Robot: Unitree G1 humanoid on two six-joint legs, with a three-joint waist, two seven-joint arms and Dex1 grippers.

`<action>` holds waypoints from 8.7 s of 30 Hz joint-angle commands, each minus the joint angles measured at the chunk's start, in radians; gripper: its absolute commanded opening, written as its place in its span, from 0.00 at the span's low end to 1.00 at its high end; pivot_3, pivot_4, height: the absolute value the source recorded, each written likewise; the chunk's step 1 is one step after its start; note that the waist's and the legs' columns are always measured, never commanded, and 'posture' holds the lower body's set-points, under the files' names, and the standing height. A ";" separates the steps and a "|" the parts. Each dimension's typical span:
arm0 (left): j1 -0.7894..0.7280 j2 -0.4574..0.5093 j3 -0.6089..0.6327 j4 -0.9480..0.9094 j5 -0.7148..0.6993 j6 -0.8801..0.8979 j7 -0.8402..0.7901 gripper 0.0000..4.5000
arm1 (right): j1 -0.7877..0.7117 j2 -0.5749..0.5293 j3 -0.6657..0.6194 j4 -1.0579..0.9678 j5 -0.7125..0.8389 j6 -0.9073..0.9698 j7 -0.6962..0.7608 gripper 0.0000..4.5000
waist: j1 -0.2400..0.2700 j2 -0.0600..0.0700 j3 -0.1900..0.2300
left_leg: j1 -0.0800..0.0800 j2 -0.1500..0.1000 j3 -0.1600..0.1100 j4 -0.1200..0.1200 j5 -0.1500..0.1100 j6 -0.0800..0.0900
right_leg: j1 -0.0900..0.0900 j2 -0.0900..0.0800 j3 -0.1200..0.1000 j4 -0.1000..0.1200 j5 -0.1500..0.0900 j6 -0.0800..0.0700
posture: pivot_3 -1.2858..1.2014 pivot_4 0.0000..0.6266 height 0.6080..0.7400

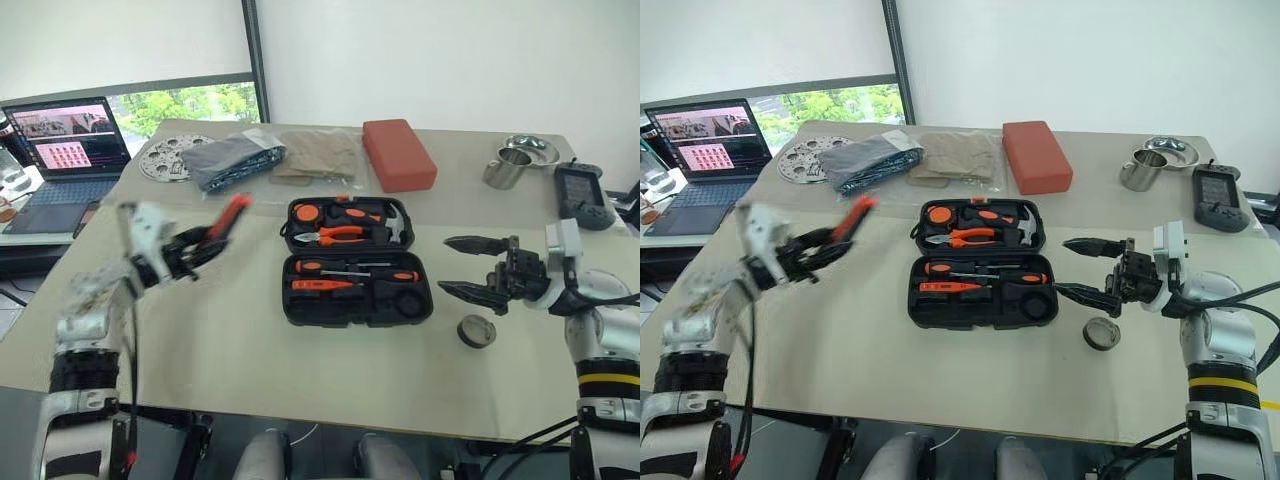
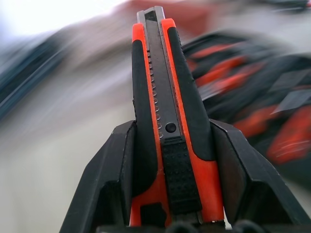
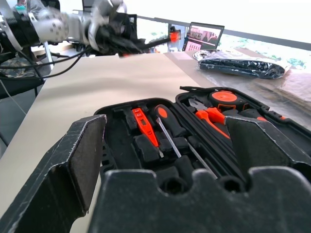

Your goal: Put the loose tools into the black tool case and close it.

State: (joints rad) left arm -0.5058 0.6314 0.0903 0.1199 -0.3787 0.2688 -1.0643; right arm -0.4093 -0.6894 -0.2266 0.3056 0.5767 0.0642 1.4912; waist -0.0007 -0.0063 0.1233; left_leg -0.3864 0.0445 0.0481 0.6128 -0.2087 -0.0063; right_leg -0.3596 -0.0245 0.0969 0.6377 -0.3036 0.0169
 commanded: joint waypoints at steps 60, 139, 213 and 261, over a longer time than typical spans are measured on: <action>-0.171 -0.102 -0.405 -0.147 0.296 0.026 -0.133 0.99 | 0.066 -0.046 -0.050 -0.132 0.050 0.050 -0.045 1.00 | -0.016 0.001 0.000 | 0.001 0.001 -0.002 0.001 0.000 0.001 | 0.004 0.003 0.002 -0.007 0.000 0.000 | 0.52 0.24 1.00; -0.038 0.176 -0.124 -0.382 -0.216 0.312 -0.286 0.07 | 0.295 -0.187 0.073 -0.065 -0.323 -0.080 -0.206 1.00 | -0.021 0.000 0.000 | -0.001 0.000 -0.006 0.011 0.000 0.003 | 0.004 0.003 0.002 0.000 -0.005 0.008 | 0.52 0.24 1.00; -0.018 0.192 -0.167 -0.354 -0.144 0.246 -0.309 1.00 | 0.280 -0.207 0.075 -0.076 -0.306 -0.039 -0.244 0.76 | -0.020 0.000 0.000 | -0.001 0.000 -0.005 0.011 0.000 0.003 | 0.004 0.003 0.002 0.000 -0.005 0.008 | 0.52 0.24 1.00; -0.005 0.192 -0.155 -0.374 -0.145 0.238 -0.284 1.00 | -0.022 -0.120 0.291 -0.257 -0.322 0.161 -0.274 0.59 | -0.024 0.001 0.001 | -0.001 0.001 -0.006 0.010 0.000 0.003 | 0.003 0.004 0.002 0.000 -0.005 0.007 | 0.52 0.24 1.00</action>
State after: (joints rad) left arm -0.5056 0.8159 -0.0902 -0.2264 -0.5125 0.5221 -1.3540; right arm -0.4114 -0.8066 0.0598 0.0351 0.2733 0.2478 1.2169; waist -0.0251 -0.0057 0.1239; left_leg -0.3875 0.0453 0.0425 0.6230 -0.2088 -0.0031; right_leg -0.3562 -0.0210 0.0990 0.6379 -0.3082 0.0238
